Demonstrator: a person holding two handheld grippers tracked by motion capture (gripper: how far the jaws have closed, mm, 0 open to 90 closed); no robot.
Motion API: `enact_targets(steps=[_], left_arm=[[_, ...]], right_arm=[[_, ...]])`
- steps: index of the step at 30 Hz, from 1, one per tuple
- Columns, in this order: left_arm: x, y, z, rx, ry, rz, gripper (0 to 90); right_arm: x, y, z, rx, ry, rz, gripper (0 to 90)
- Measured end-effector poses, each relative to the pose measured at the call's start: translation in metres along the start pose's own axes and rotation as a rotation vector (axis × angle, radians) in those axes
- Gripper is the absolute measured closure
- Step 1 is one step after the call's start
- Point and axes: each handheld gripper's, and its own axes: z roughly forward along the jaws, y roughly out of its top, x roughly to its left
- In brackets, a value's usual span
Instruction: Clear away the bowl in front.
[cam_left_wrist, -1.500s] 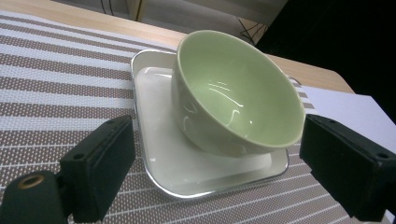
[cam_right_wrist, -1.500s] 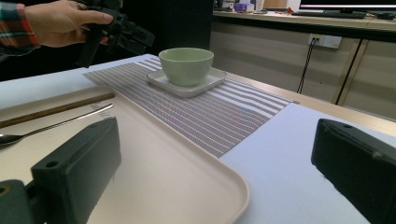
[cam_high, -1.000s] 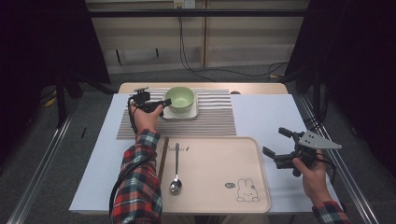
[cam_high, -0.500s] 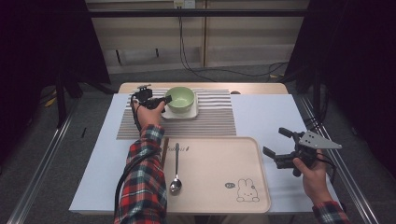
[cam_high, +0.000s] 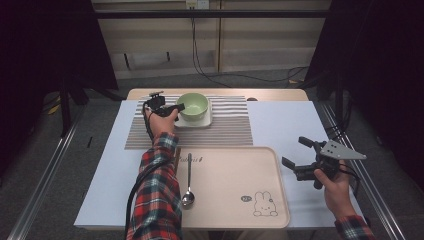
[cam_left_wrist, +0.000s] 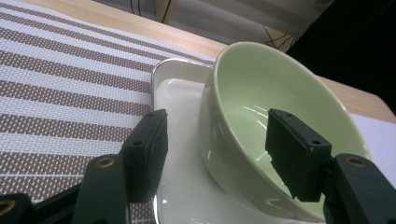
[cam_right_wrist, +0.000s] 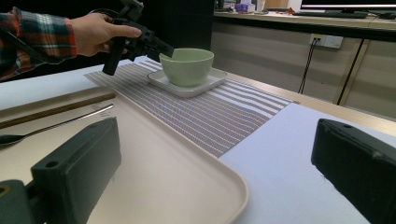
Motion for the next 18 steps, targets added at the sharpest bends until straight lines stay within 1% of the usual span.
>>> enact_targets(steps=[2,3,4,5,6,7,8,11,12,14,15,18], left_arm=[[-0.0012,-0.0011,0.001,-0.005,-0.001,-0.013,40.0],[-0.0007,-0.0011,0.0015,0.0,0.002,0.002,40.9],[-0.0007,-0.0011,0.0016,0.001,-0.001,0.001,41.1],[-0.0015,-0.0012,0.0019,0.0,0.008,-0.005,41.8],[-0.0018,-0.0016,0.0028,0.006,-0.003,-0.01,42.3],[-0.0016,-0.0019,0.0034,0.004,-0.002,-0.007,42.6],[-0.0025,-0.0025,0.0042,0.007,0.008,-0.013,42.8],[-0.0022,-0.0034,0.0051,0.008,0.002,-0.023,44.4],[-0.0026,-0.0034,0.0052,0.007,0.008,-0.024,44.6],[-0.0036,-0.0036,0.0059,0.011,0.005,-0.03,46.6],[-0.0034,-0.0034,0.0059,0.015,0.006,-0.023,46.8],[-0.0054,-0.0036,0.0069,0.017,0.01,-0.038,48.2]], right_arm=[[0.0,0.0,-0.0003,-0.001,-0.002,0.001,1.0],[-0.0002,0.0001,-0.0006,-0.002,-0.002,-0.001,1.0],[-0.0002,0.0002,-0.0007,-0.003,-0.001,0.0,1.0],[-0.0002,0.0002,-0.0007,-0.004,-0.002,0.0,1.0],[-0.0002,0.0002,-0.0006,-0.003,-0.002,0.0,1.0],[-0.0002,0.0002,-0.0005,-0.004,-0.001,-0.001,1.0],[-0.0002,0.0002,-0.0005,-0.003,-0.001,-0.001,1.0],[-0.0004,0.0003,-0.0006,-0.005,0.004,0.0,1.0],[-0.0004,0.0003,-0.0008,-0.005,-0.001,-0.001,1.0],[-0.0004,0.0003,-0.0008,-0.004,-0.001,-0.001,1.0],[-0.0004,0.0003,-0.0007,-0.005,0.002,0.0,1.0],[-0.0003,0.0003,-0.0006,-0.006,0.003,0.001,1.0]])
